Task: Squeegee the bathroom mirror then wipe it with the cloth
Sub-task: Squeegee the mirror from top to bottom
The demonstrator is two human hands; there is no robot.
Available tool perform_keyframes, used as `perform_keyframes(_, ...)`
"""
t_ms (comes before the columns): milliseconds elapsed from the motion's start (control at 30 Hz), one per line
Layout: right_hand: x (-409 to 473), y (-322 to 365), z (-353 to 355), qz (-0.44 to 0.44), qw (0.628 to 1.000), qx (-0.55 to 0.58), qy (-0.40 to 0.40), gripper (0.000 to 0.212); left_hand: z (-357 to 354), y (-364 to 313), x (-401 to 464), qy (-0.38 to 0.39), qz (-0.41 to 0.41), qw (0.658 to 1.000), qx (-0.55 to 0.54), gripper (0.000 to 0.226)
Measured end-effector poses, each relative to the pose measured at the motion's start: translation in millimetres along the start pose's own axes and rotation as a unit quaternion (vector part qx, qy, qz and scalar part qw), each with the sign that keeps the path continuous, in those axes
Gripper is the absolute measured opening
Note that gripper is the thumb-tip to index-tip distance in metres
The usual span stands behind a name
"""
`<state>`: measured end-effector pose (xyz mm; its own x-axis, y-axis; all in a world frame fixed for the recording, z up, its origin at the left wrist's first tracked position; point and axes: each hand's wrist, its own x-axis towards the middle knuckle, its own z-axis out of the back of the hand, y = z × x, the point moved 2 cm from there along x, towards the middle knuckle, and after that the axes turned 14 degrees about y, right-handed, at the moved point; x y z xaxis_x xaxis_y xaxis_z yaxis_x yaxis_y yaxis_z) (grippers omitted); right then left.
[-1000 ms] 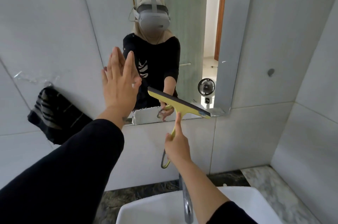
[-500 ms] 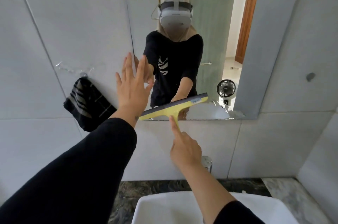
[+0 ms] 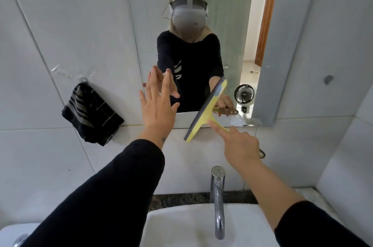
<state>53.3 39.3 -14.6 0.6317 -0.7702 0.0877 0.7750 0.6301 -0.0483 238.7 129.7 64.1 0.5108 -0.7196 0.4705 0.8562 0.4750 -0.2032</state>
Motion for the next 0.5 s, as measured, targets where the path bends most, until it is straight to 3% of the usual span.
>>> perform_keyframes(233, -11.8, -59.8, -13.4, -0.066, 0.994, 0.082, 0.011, 0.095, -15.4, -32.1, 0.3, 0.0, -0.028, 1.0, 0.003, 0.093)
perform_keyframes(500, -12.9, -77.0, -38.1, -0.072, 0.975, 0.208, 0.038, 0.091, -36.9, -54.6, 7.5, -0.005, -0.04, 0.999, 0.0, 0.092)
